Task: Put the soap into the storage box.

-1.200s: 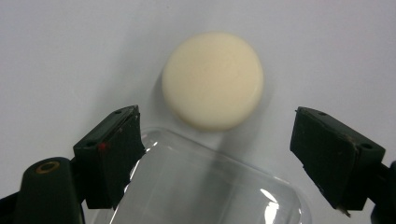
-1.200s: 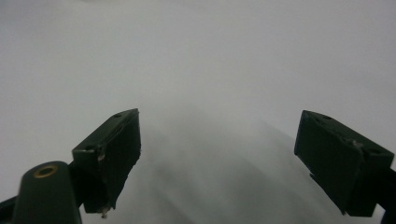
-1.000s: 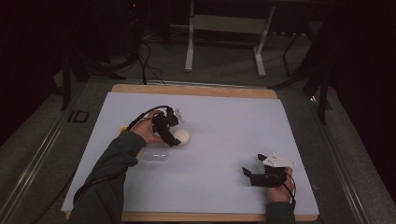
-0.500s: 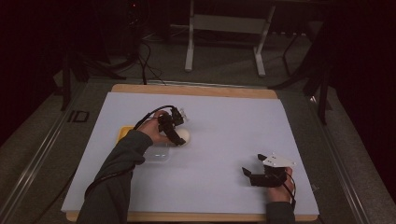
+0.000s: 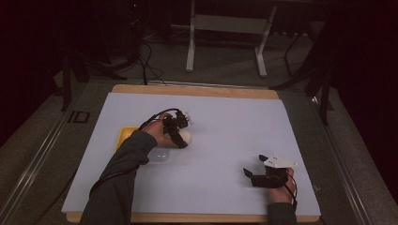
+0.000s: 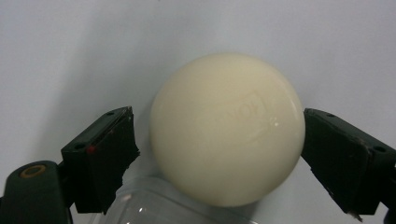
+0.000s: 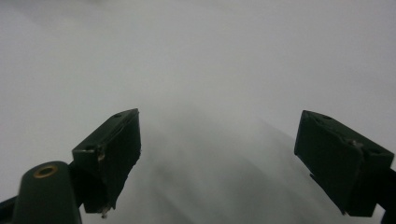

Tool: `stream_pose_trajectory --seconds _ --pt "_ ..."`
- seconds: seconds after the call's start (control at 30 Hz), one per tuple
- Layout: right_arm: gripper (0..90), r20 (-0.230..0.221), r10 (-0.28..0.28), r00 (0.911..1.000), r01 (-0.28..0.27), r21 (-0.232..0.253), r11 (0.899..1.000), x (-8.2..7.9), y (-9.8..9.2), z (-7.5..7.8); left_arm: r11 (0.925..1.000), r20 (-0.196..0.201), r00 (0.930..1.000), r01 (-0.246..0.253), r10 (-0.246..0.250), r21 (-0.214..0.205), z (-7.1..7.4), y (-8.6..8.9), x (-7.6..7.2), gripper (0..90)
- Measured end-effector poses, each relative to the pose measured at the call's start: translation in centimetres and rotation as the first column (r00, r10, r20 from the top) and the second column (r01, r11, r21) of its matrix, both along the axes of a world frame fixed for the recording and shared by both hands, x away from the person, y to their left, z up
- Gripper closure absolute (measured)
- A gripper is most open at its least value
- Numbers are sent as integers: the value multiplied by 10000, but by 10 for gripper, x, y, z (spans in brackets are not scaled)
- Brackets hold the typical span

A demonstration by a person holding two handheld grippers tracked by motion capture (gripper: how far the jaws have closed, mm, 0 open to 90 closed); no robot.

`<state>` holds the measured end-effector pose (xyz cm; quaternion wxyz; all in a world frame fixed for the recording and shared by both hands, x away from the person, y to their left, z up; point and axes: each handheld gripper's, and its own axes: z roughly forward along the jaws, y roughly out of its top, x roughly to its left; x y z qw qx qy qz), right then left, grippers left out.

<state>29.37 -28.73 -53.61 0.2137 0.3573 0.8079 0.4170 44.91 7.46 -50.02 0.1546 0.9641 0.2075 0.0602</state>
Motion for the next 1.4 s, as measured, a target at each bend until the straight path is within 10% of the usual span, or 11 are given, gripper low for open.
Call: stream_pose_trajectory --seconds 1.4 --pt "144 -10 64 10000 -64 -116 9999 0 1 0 9888 -1012 9930 739 -610 1295 -3 -20 0 242"
